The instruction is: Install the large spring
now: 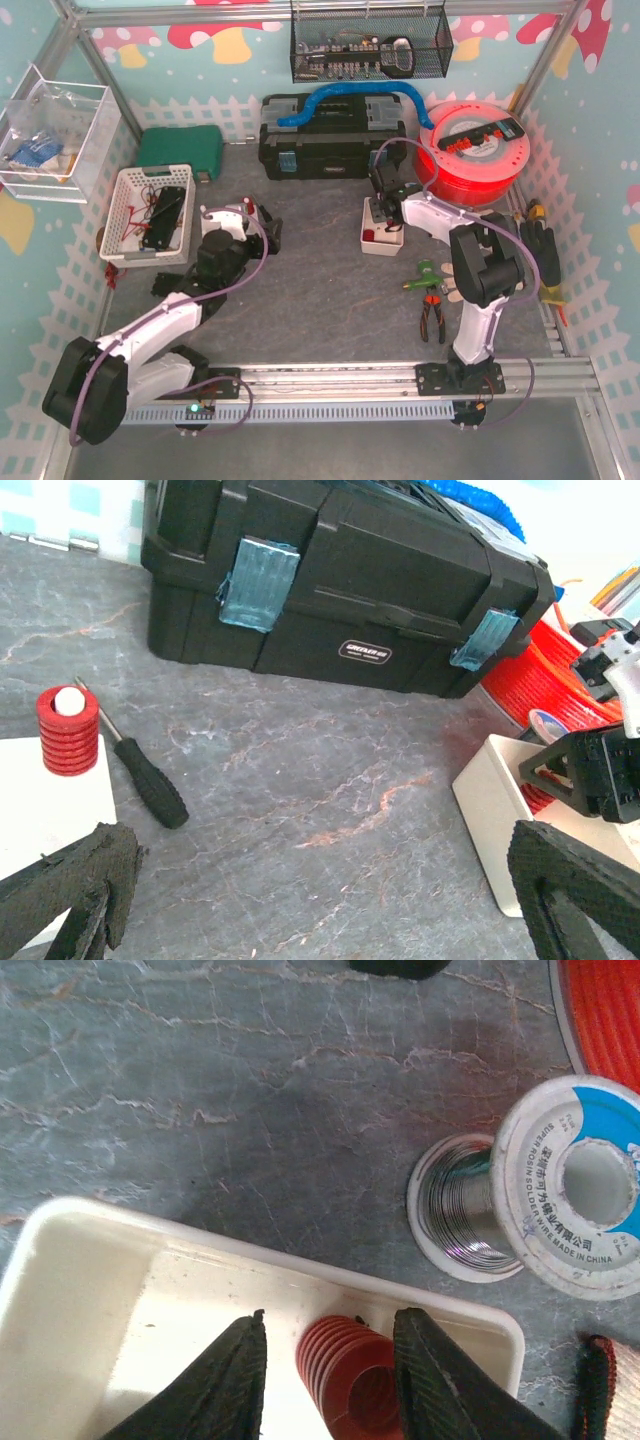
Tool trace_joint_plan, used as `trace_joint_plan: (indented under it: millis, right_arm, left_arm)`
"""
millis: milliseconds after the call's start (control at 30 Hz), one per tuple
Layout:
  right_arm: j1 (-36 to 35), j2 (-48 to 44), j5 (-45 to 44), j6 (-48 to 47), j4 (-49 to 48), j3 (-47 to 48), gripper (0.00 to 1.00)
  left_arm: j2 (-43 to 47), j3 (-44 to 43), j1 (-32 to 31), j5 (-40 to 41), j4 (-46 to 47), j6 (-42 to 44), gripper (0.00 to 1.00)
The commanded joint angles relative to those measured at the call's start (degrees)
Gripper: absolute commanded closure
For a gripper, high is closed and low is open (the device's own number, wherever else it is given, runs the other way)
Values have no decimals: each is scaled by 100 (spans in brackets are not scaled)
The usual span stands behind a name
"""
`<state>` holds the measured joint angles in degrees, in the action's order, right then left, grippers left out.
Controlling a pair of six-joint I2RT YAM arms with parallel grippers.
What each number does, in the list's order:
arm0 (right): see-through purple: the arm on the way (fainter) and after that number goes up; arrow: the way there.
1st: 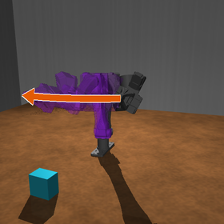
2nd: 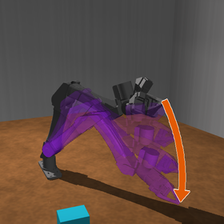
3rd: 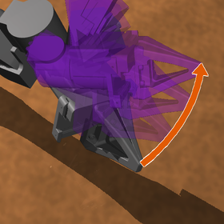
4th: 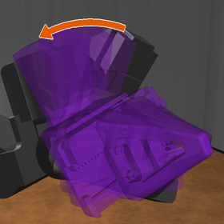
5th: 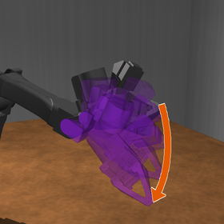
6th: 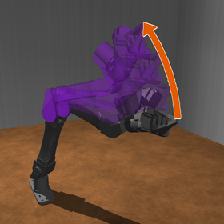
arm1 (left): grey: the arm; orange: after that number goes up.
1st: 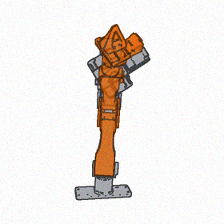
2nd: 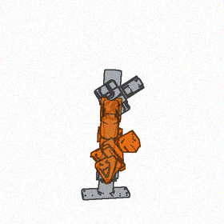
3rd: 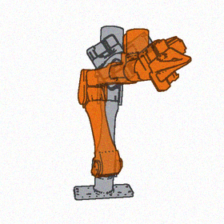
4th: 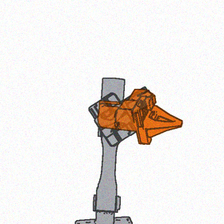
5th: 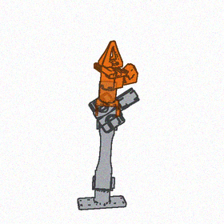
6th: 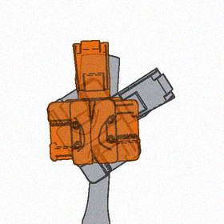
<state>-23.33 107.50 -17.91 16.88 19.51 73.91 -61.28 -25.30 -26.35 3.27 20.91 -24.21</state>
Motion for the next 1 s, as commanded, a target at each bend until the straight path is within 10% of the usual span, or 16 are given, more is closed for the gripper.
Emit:
trace_joint_plan:
  millis: [0, 967]
  right_arm:
    - [22, 247, -251, -79, 337, 243, 60]
    - [30, 178, 216, -108, 365, 291, 61]
  left_arm:
    - [59, 85, -11, 78, 153, 103, 1]
    - [159, 91, -19, 104, 115, 144, 1]
